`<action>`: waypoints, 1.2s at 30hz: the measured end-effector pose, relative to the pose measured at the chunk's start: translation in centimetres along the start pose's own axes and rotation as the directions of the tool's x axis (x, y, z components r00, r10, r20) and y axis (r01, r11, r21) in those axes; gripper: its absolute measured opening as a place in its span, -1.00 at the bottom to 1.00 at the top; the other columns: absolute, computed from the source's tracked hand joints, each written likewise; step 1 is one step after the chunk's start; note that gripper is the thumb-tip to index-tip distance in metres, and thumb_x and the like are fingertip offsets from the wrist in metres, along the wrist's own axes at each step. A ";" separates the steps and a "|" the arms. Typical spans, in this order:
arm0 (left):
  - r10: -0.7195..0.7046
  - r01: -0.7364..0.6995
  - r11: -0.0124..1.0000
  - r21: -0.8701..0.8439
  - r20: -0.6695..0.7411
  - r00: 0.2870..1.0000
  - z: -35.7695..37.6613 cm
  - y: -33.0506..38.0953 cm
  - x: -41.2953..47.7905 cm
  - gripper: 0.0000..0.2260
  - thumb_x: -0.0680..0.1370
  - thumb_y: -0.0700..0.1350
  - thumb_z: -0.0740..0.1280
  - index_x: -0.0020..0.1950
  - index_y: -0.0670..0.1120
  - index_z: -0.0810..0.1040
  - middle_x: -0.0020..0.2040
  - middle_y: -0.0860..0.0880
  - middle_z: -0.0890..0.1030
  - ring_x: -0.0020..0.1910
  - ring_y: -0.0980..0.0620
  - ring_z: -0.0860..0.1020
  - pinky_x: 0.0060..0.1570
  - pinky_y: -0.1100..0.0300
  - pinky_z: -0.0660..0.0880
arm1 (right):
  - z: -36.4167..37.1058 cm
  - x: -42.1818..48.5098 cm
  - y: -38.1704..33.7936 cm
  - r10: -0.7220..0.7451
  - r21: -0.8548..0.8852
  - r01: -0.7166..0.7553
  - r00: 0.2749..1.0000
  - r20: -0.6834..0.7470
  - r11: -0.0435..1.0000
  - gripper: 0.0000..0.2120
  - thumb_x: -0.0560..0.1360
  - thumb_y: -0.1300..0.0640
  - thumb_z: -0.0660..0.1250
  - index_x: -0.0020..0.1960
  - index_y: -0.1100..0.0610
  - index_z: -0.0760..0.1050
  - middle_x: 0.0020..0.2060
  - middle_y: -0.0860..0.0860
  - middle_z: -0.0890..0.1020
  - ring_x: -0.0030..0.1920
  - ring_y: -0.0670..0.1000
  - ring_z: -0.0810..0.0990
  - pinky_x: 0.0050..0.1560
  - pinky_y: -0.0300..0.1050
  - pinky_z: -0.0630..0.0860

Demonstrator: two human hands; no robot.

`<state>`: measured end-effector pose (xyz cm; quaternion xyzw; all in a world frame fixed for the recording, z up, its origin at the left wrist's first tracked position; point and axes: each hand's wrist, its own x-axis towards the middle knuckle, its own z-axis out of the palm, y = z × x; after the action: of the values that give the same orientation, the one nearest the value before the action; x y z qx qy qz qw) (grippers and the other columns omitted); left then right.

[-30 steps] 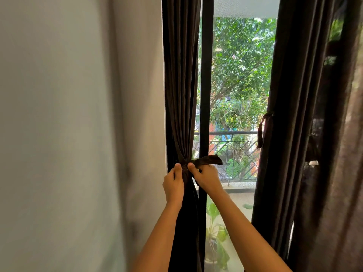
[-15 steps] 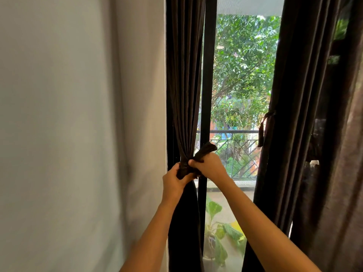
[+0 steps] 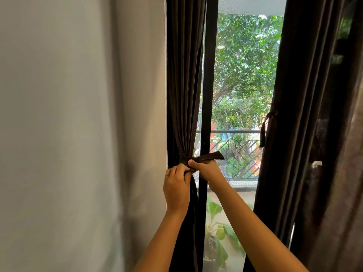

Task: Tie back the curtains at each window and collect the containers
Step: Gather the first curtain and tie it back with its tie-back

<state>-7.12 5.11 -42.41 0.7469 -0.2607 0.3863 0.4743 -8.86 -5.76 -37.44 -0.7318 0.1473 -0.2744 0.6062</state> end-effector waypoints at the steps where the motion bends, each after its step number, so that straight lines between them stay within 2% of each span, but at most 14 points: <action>1: -0.037 0.039 0.998 -0.043 0.042 0.998 0.0 0.0 0.1 -0.98 0.53 -0.12 0.36 -0.09 -0.03 0.53 -0.15 0.08 0.59 -0.15 0.11 0.51 -0.22 0.12 0.56 | 0.0 -0.1 0.0 0.018 0.046 -0.019 1.000 0.007 0.999 -0.86 0.41 0.12 0.48 -0.14 0.20 0.61 -0.38 -0.01 0.58 -0.32 -0.05 0.53 -0.32 -0.23 0.38; 3: -0.076 0.083 0.992 -0.094 0.075 0.994 0.2 0.0 0.4 -0.96 0.55 -0.10 0.33 -0.08 -0.03 0.51 -0.19 0.08 0.60 -0.22 0.12 0.55 -0.25 0.16 0.57 | 0.1 -0.3 0.2 0.042 0.110 -0.043 0.999 0.015 0.993 -0.88 0.43 0.11 0.46 -0.14 0.16 0.59 -0.36 0.00 0.57 -0.30 -0.05 0.52 -0.30 -0.22 0.41; 6: -0.112 0.121 0.985 -0.127 0.077 0.991 -0.1 0.6 1.0 -0.91 0.55 -0.06 0.34 -0.10 -0.06 0.51 -0.26 0.07 0.60 -0.31 0.12 0.56 -0.31 0.25 0.55 | 0.2 -0.6 0.6 0.048 0.233 -0.044 0.999 -0.012 0.972 -0.86 0.46 0.14 0.43 -0.19 0.20 0.55 -0.44 0.01 0.48 -0.41 -0.05 0.44 -0.36 -0.21 0.40; 10: -0.285 0.292 0.939 -0.179 0.067 0.956 -0.5 1.5 1.8 -0.85 0.53 -0.04 0.36 -0.16 -0.09 0.51 -0.35 0.12 0.53 -0.38 0.16 0.52 -0.41 0.43 0.42 | 0.2 -0.5 0.9 0.119 0.517 -0.051 0.988 -0.100 0.855 -0.90 0.47 0.22 0.40 -0.10 0.23 0.50 -0.42 0.03 0.47 -0.52 -0.12 0.44 -0.48 -0.29 0.40; 12: -0.399 0.406 0.888 -0.216 0.080 0.914 -0.4 1.6 2.1 -0.83 0.52 -0.04 0.36 -0.16 -0.13 0.53 -0.35 0.10 0.51 -0.39 0.18 0.49 -0.44 0.47 0.37 | 0.2 -0.7 1.0 0.170 0.607 -0.092 0.983 -0.072 0.789 -0.93 0.49 0.25 0.37 -0.08 0.26 0.50 -0.42 0.05 0.50 -0.55 -0.13 0.47 -0.49 -0.28 0.44; 15: -0.527 0.537 0.808 -0.244 0.109 0.843 -0.3 1.5 2.6 -0.79 0.52 0.00 0.36 -0.16 -0.15 0.55 -0.29 0.00 0.57 -0.35 0.12 0.50 -0.41 0.44 0.33 | 0.6 -1.4 1.5 0.258 0.712 -0.213 0.965 0.047 0.669 -0.96 0.51 0.27 0.30 -0.07 0.26 0.48 -0.36 0.12 0.54 -0.51 -0.09 0.52 -0.46 -0.25 0.50; 17: -0.551 0.561 0.789 -0.251 0.114 0.827 -0.2 1.4 2.8 -0.78 0.52 0.01 0.35 -0.16 -0.15 0.56 -0.26 -0.03 0.60 -0.32 0.09 0.50 -0.39 0.40 0.33 | 0.9 -1.8 2.2 0.291 0.701 -0.269 0.952 0.090 0.661 -0.96 0.50 0.28 0.30 -0.11 0.26 0.48 -0.34 0.12 0.57 -0.47 -0.07 0.57 -0.47 -0.26 0.51; 20: -0.546 0.556 0.788 -0.262 0.119 0.829 -0.3 1.8 2.8 -0.78 0.52 0.00 0.36 -0.14 -0.16 0.56 -0.25 -0.01 0.58 -0.31 0.10 0.50 -0.37 0.42 0.34 | 1.4 -2.2 3.0 0.255 0.587 -0.280 0.959 0.127 0.760 -0.89 0.49 0.28 0.37 -0.15 0.24 0.43 -0.42 0.11 0.60 -0.46 -0.06 0.60 -0.44 -0.26 0.54; 23: -0.549 0.562 0.778 -0.282 0.129 0.826 -0.3 1.9 2.9 -0.80 0.50 -0.01 0.39 -0.14 -0.15 0.55 -0.24 -0.02 0.60 -0.28 0.07 0.54 -0.34 0.39 0.40 | 1.6 -2.1 3.0 0.225 0.485 -0.254 0.967 0.119 0.837 -0.76 0.45 0.22 0.43 -0.29 0.22 0.40 -0.51 0.06 0.59 -0.48 -0.05 0.60 -0.41 -0.24 0.56; 26: -0.558 0.571 0.768 -0.290 0.134 0.819 -0.4 1.9 3.2 -0.82 0.48 -0.04 0.41 -0.13 -0.14 0.55 -0.21 -0.04 0.61 -0.24 0.03 0.57 -0.30 0.34 0.45 | 1.4 -1.5 3.2 0.206 0.440 -0.224 0.975 0.088 0.870 -0.63 0.40 0.17 0.49 -0.24 0.13 0.26 -0.51 0.04 0.55 -0.43 0.02 0.63 -0.38 -0.17 0.60; 31: -0.538 0.557 0.793 -0.245 0.147 0.830 -0.5 2.0 3.4 -0.87 0.47 -0.11 0.43 -0.14 -0.12 0.51 -0.19 -0.03 0.59 -0.24 0.05 0.55 -0.34 0.39 0.42 | 1.6 -1.3 2.4 0.229 0.110 -0.231 0.973 0.035 0.967 -0.69 0.44 0.01 0.44 -0.34 0.19 0.49 -0.28 0.14 0.61 -0.30 0.03 0.61 -0.31 -0.13 0.56; 33: -0.523 0.544 0.796 -0.265 0.152 0.839 -0.4 2.1 3.2 -0.86 0.46 -0.13 0.43 -0.10 -0.10 0.49 -0.19 0.00 0.59 -0.25 0.06 0.57 -0.33 0.40 0.44 | 1.7 -0.9 1.8 0.275 0.129 -0.276 0.961 0.021 0.953 -0.75 0.46 0.05 0.41 -0.31 0.18 0.53 -0.24 0.14 0.60 -0.27 0.04 0.56 -0.27 -0.14 0.51; 36: -0.495 0.522 0.809 -0.271 0.167 0.853 -0.4 2.2 2.9 -0.83 0.46 -0.14 0.43 -0.04 -0.08 0.46 -0.19 0.03 0.59 -0.24 0.08 0.58 -0.27 0.36 0.49 | 1.4 -0.6 0.7 0.410 0.283 -0.412 0.910 0.068 0.866 -0.83 0.50 0.08 0.31 -0.03 0.20 0.52 -0.20 0.07 0.61 -0.15 0.04 0.56 -0.17 -0.09 0.49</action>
<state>-7.25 4.52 -38.78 0.7229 -0.1284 0.1668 0.6581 -8.45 -4.48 -38.36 -0.5872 0.2558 -0.1557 0.7520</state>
